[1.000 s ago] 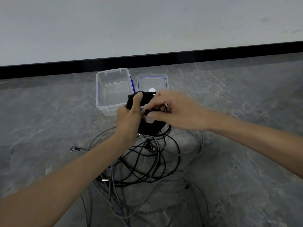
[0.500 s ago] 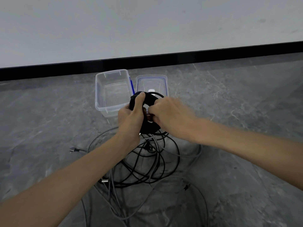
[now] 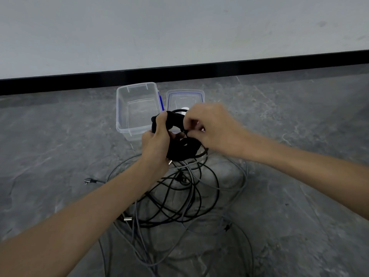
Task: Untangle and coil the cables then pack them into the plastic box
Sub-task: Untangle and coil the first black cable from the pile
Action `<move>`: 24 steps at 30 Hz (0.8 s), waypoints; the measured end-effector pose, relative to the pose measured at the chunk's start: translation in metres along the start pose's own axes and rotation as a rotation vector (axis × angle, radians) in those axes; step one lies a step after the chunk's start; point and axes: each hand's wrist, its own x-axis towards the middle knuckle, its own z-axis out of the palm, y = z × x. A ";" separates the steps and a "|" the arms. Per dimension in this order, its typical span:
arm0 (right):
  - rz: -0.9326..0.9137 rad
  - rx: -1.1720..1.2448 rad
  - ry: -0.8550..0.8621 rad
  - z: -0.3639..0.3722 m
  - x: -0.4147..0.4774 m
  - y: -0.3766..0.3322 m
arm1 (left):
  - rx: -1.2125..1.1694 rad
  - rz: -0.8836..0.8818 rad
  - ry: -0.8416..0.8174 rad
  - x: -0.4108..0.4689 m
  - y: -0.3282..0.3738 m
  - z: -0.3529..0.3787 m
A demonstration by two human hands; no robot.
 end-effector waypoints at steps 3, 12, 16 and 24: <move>0.220 0.358 0.402 -0.010 -0.008 0.014 | -0.071 -0.044 -0.011 0.002 0.001 -0.003; 0.943 1.587 -0.282 0.037 -0.045 0.045 | -0.103 -0.028 -0.042 0.003 0.001 0.009; 0.780 1.689 -0.326 0.040 -0.038 0.035 | -0.086 -0.028 -0.055 0.003 0.000 0.007; 0.703 1.656 -0.358 0.044 -0.040 0.038 | -0.067 -0.071 -0.153 0.004 -0.007 -0.001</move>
